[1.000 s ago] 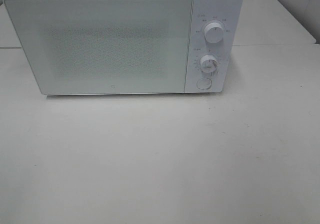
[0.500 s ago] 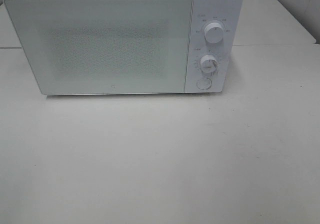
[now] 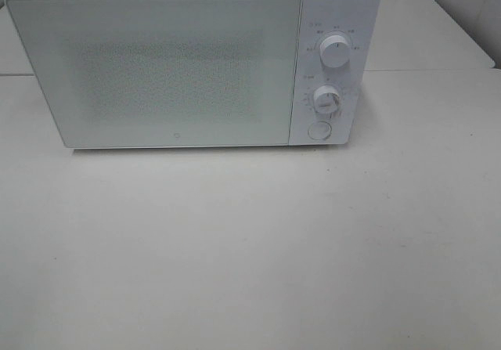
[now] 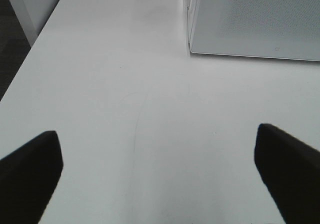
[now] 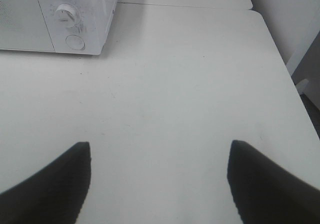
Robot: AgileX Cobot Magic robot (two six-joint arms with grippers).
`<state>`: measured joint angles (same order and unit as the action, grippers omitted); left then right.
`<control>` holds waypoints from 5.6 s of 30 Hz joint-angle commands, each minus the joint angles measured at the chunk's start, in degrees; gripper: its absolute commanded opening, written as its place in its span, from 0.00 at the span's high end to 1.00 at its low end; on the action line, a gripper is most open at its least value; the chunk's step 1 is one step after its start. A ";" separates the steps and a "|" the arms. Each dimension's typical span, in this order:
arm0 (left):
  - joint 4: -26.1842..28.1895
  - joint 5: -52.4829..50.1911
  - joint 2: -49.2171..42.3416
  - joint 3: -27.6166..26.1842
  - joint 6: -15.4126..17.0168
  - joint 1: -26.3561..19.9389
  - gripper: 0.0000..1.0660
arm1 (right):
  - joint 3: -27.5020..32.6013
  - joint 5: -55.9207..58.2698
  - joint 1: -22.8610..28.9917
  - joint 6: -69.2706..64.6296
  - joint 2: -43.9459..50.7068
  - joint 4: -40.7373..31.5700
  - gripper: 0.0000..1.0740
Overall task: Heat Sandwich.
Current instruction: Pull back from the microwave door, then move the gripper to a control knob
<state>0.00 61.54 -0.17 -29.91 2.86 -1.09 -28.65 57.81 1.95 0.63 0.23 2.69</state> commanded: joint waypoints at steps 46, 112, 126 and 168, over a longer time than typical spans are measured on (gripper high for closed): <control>0.40 -0.46 -1.55 0.23 0.00 -0.17 0.06 | -2.58 -14.21 -0.34 -0.63 -12.26 -0.17 0.28; 0.40 -0.46 -1.55 0.23 -0.11 -0.17 0.06 | 6.99 -96.49 13.69 9.45 -73.51 -16.44 0.29; 0.40 -0.46 -1.55 0.23 -0.17 -0.17 0.06 | 9.85 -111.90 30.88 20.86 -81.19 -38.45 0.29; 0.40 -0.46 -1.15 0.23 -0.17 -0.17 0.06 | -2.52 -125.08 45.26 23.38 -103.65 -55.63 0.29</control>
<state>0.00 61.54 -0.17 -29.91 2.69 -1.09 -30.71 -67.09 47.50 23.43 -103.19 -53.40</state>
